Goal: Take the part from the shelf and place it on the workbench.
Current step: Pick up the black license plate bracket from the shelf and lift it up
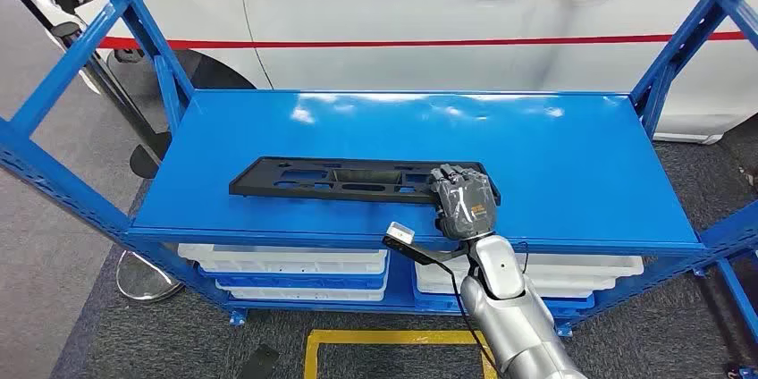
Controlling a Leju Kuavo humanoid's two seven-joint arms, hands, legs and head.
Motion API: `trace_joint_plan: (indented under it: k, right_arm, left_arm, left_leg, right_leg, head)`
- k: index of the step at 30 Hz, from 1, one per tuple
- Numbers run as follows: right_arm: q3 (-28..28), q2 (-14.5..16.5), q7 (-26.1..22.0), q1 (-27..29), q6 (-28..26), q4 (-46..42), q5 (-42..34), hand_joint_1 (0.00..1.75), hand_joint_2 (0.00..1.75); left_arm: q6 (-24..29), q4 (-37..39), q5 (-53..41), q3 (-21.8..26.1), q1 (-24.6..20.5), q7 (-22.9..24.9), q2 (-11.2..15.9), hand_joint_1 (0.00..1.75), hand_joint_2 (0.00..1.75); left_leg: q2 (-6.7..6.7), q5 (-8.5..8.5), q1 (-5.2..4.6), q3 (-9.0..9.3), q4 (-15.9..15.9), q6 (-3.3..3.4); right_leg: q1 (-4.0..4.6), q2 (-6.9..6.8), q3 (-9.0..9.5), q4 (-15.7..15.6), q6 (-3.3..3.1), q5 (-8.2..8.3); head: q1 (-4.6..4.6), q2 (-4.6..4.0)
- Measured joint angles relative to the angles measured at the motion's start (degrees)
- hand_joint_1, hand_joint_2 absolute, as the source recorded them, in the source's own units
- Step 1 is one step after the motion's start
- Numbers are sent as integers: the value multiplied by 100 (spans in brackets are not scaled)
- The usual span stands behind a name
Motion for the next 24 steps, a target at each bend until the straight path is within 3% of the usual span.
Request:
trace_joint_plan:
  k: [3,6,8,10,11,12,13,16,18,21,22,24]
  right_arm:
    - [0,-20,-12,0,0,-63,-63,175,175]
    - [0,-58,-23,-8,0,-157,-129,175,175]
    - [0,-87,-41,-28,0,-226,-153,175,175]
    - [-4,-114,-118,-27,0,-330,-180,175,175]
    - [-14,-125,-185,-18,0,-418,-197,175,175]
    - [-28,-132,-261,-11,0,-537,-211,175,175]
    - [-44,-133,-339,-13,0,-691,-222,175,175]
    - [-90,-103,-579,-28,0,-1220,-282,175,175]
    - [-138,-42,-775,7,0,-1580,-364,175,175]
    - [-285,100,-1264,140,0,-2197,-582,175,175]
    - [-347,156,-1454,194,0,-2419,-678,175,175]
    - [-455,244,-1753,309,2,-2850,-878,175,175]
  left_arm:
    - [20,0,11,-2,-10,-9,9,0,0]
    - [60,0,42,-13,-22,-10,15,0,0]
    - [94,0,57,-23,-44,-9,12,0,0]
    - [166,0,51,-40,-58,0,13,0,0]
    - [206,0,50,-51,-58,11,13,0,0]
    - [240,0,53,-60,-56,21,13,0,0]
    - [260,0,64,-66,-57,29,13,0,0]
    - [296,0,101,-73,-67,34,9,0,0]
    - [325,0,113,-74,-66,27,9,0,0]
    - [358,0,165,-74,-50,-14,10,0,0]
    - [370,0,199,-74,-45,-32,10,0,0]
    - [387,0,299,-74,-28,-77,9,0,0]
  left_leg:
    - [-6,-45,-34,43,-140,37]
    - [1,-4,-20,81,-241,128]
    - [11,34,4,117,-310,191]
    - [13,36,-5,115,-312,213]
    - [11,32,-8,112,-304,216]
    - [10,25,-10,110,-291,217]
    - [7,12,-9,109,-271,211]
    - [-4,-58,-21,94,-171,153]
    - [-10,-83,-40,64,-127,101]
    - [-10,-136,-32,32,-82,27]
    - [-7,-232,-25,-19,48,-2]
    - [-3,-556,-6,-264,623,-58]
  right_leg:
    - [8,4,-28,-5,54,16]
    - [-4,2,-44,43,148,-31]
    - [-6,0,-226,447,184,-279]
    - [-5,0,-590,1172,203,-607]
    - [-6,-1,-738,1453,211,-686]
    - [-7,-2,-794,1542,214,-655]
    - [-8,-3,-729,1393,212,-510]
    - [-5,-4,-230,368,178,-13]
    - [8,2,-115,98,139,18]
    - [8,0,-108,58,49,30]
    - [-1,-6,-98,42,17,36]
    - [-6,-19,-84,28,-27,33]
  head:
    - [-1,0]
    - [2,0]
    - [4,0]
    - [4,0]
    - [4,0]
    - [4,0]
    - [4,0]
    - [4,0]
    - [3,0]
    - [2,0]
    - [1,0]
    - [1,0]
